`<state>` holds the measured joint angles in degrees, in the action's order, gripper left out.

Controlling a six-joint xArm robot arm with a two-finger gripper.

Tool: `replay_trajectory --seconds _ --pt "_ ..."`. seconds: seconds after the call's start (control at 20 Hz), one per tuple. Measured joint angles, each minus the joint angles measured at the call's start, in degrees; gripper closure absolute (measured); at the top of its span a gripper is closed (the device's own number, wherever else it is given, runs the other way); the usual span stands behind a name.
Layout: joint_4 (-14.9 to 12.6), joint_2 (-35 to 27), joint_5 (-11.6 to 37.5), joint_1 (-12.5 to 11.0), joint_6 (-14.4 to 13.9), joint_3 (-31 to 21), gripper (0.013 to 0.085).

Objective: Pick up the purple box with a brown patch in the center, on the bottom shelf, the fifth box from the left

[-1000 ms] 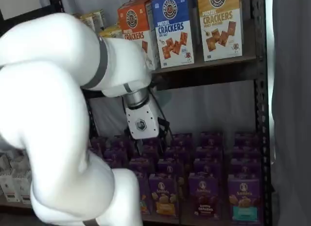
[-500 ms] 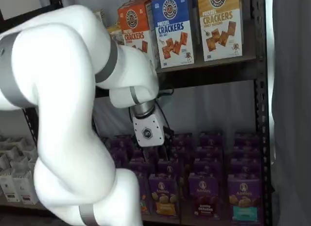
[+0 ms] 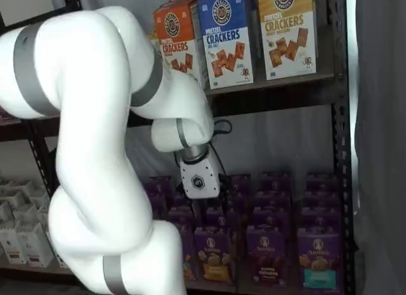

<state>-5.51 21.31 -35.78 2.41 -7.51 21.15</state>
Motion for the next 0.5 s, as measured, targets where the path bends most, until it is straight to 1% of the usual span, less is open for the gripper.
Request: replay_trajectory --seconds 0.2,0.3,0.35,0.5 --pt "-0.5 -2.8 2.7 -0.6 0.1 0.0 0.013" --pt "-1.6 -4.3 4.1 -0.8 -0.7 0.1 0.013" --pt "-1.3 -5.2 4.8 -0.9 -0.4 0.2 0.013" --pt "-1.6 -8.0 7.2 -1.2 -0.5 0.5 0.013"
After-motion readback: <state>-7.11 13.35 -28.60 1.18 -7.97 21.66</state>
